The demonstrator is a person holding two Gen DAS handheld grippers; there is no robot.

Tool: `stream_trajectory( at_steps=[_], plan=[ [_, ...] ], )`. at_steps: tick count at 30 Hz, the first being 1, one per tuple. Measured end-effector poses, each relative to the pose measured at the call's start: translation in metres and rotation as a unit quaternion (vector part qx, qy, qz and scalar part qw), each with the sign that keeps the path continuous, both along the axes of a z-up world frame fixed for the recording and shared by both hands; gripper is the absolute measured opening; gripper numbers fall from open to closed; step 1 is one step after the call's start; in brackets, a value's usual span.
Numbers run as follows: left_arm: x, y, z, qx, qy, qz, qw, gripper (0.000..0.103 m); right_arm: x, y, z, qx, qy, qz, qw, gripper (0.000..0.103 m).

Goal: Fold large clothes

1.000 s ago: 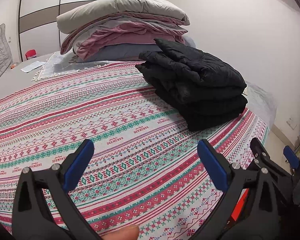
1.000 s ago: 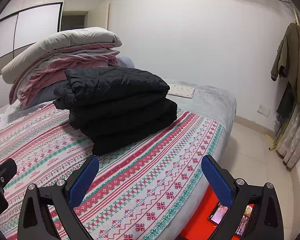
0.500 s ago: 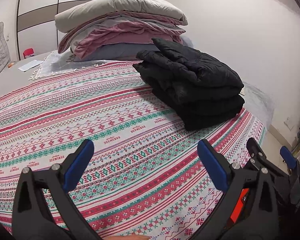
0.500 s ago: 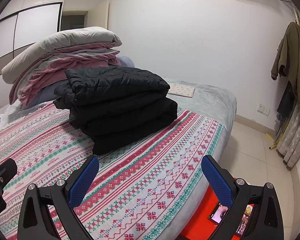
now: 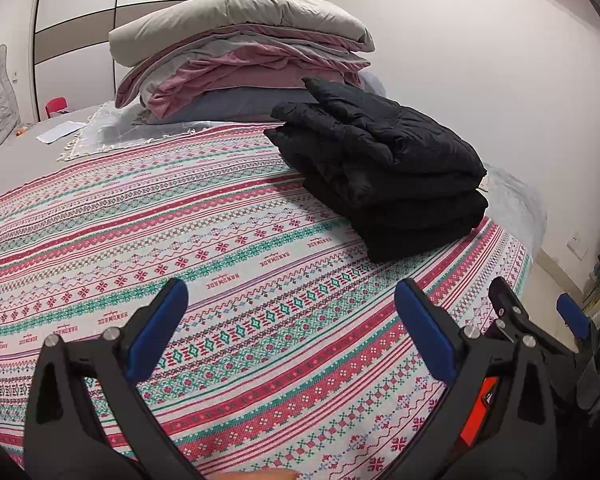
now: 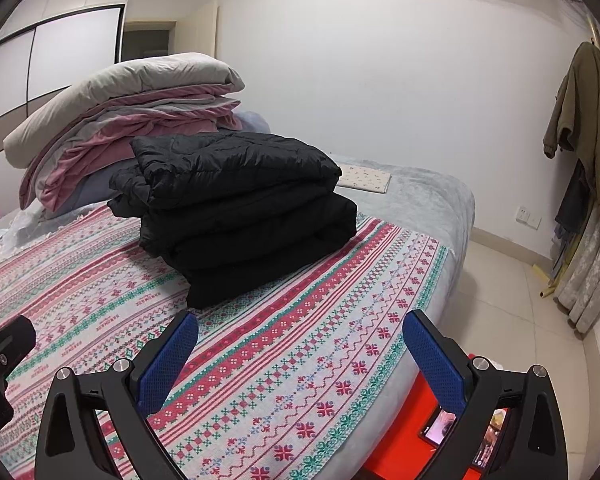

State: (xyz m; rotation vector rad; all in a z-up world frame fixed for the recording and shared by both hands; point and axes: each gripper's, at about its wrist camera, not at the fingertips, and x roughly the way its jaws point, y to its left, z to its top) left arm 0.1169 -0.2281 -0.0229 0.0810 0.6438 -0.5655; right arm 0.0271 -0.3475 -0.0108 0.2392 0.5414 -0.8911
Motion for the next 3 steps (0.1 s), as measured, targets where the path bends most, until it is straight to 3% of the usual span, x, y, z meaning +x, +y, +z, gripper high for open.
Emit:
stream_trajectory(
  at_steps=[3],
  plan=[
    [0.0001,-0.0001,0.0000,0.000,0.000,0.000,1.0000,0.102,-0.0002,0.0022,0.0004,-0.001,0.000,-0.001,1.000,0.103]
  ],
)
